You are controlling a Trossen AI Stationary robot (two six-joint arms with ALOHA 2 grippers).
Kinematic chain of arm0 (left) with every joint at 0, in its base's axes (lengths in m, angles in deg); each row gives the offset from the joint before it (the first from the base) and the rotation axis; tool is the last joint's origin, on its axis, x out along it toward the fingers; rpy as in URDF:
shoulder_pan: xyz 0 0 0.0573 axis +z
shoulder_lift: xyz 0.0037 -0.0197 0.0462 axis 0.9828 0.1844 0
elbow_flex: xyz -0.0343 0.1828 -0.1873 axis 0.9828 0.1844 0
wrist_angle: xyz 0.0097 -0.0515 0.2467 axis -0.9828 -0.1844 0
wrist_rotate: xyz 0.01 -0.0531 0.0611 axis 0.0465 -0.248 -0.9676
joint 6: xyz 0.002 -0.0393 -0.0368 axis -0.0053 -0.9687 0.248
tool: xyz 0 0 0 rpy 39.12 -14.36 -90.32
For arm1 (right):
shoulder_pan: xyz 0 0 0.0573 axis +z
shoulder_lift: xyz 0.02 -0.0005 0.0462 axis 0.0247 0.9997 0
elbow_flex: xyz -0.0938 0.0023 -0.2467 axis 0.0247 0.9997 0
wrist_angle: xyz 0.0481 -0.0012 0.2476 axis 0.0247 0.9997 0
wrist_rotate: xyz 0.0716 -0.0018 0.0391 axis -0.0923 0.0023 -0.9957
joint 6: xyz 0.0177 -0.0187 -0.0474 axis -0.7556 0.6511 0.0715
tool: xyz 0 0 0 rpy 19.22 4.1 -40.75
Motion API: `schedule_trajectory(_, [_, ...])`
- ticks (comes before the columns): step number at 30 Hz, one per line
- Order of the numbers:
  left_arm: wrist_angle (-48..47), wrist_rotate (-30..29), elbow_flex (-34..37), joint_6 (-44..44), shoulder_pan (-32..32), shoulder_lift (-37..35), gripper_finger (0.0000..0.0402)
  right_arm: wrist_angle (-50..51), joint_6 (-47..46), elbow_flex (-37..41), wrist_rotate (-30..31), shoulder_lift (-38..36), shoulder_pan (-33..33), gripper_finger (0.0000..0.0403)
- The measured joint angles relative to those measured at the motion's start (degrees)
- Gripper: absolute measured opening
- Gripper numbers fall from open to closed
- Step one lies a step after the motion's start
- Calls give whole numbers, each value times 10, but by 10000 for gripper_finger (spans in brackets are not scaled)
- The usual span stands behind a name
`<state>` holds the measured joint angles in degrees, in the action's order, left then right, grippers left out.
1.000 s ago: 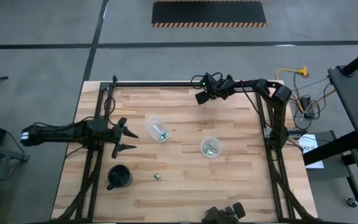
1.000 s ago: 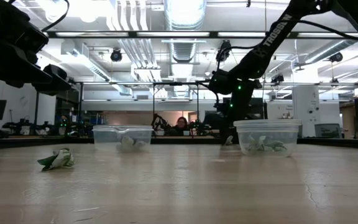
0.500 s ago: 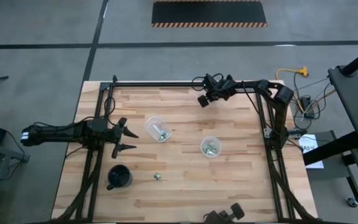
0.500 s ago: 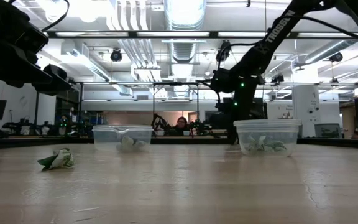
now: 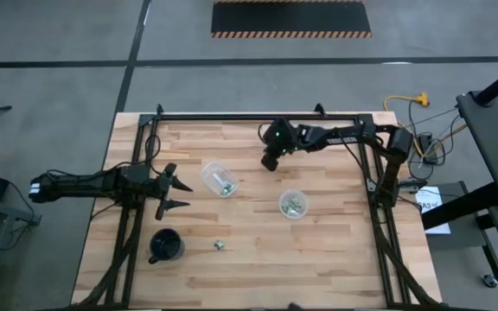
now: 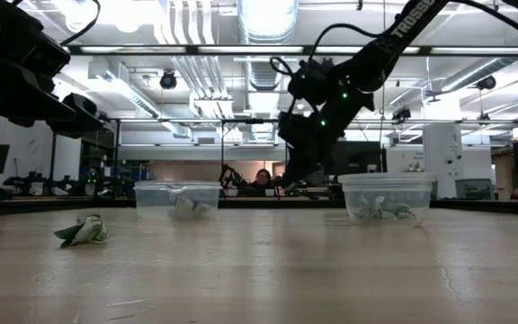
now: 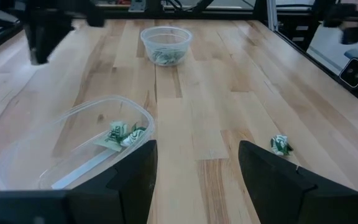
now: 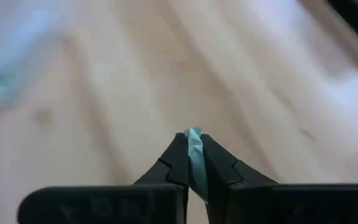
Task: Pick and place Stevia / Truvia into bins
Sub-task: Put the white stevia packet into the left transparent container
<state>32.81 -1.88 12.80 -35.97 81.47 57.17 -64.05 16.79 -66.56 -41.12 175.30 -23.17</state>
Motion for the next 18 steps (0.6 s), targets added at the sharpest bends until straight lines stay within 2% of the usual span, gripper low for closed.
schedule_trajectory(4, [0,0,0,0,0,0,209,-73,64,5,-106,-1,25,9])
schedule_trajectory(9, [0,0,0,0,0,0,209,-233,112,21,-247,7,65,10])
schedule_trajectory(18, [0,0,0,0,0,0,209,-460,89,57,-250,7,102,11])
